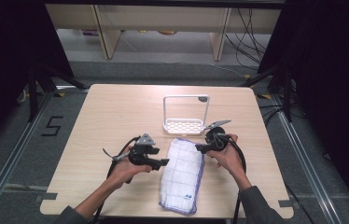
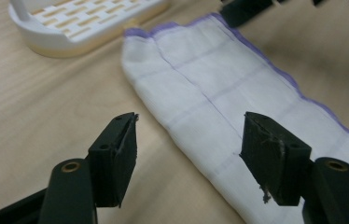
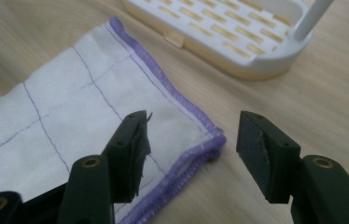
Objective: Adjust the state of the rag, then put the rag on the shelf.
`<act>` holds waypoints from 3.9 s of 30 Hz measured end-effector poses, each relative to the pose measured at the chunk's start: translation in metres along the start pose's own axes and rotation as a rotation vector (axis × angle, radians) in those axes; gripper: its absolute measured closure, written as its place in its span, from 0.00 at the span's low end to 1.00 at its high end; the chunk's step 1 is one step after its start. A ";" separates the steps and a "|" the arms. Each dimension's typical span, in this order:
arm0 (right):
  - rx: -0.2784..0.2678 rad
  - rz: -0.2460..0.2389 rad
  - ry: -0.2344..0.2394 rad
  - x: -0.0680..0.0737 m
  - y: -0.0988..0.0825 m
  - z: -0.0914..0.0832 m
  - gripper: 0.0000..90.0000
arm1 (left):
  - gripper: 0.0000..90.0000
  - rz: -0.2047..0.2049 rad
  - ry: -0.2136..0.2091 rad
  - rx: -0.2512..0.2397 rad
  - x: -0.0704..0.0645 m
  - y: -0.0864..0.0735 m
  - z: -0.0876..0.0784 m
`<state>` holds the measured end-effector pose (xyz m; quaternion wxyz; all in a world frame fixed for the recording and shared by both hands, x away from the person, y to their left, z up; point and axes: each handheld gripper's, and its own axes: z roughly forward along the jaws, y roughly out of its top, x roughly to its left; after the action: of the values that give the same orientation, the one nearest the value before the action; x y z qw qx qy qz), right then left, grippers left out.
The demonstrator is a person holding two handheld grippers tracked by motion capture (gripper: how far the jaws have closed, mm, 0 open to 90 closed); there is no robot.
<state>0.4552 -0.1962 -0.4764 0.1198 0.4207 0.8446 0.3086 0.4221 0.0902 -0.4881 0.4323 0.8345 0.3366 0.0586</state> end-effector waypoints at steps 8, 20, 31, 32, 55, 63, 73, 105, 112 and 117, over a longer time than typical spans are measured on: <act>0.021 0.070 -0.014 0.001 -0.005 0.004 0.55 | 0.44 0.020 0.071 0.021 0.018 0.023 0.035; 0.032 0.005 0.021 -0.001 -0.004 0.022 0.85 | 0.81 0.093 0.101 0.044 0.017 0.031 0.067; 0.016 -0.052 0.060 0.016 0.013 0.038 0.90 | 0.89 0.059 0.108 0.008 0.032 0.011 0.038; 0.036 -0.039 0.054 0.020 0.015 0.038 0.90 | 0.87 0.052 0.112 0.003 0.033 0.011 0.038; 0.008 -0.006 0.052 0.019 0.018 0.047 0.71 | 0.76 0.032 0.097 0.028 0.037 0.009 0.040; 0.008 -0.034 0.089 0.024 0.017 0.046 0.90 | 0.93 0.065 0.084 0.023 0.034 0.009 0.041; -0.023 -0.075 0.101 0.023 0.018 0.034 0.92 | 0.95 0.085 0.084 0.014 0.028 0.014 0.034; -0.106 -0.092 0.106 0.033 0.015 -0.007 0.92 | 0.95 0.114 0.050 -0.041 0.009 0.028 0.010; -0.121 -0.078 0.124 0.037 0.016 -0.022 0.92 | 0.95 0.120 0.038 -0.059 0.002 0.032 -0.001; -0.135 -0.096 0.138 0.038 0.018 -0.030 0.92 | 0.94 0.120 0.026 -0.089 -0.003 0.037 -0.008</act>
<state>0.4289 -0.1710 -0.4397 0.1040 0.3485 0.8474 0.3869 0.4353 0.0788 -0.4542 0.4603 0.8322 0.2888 0.1099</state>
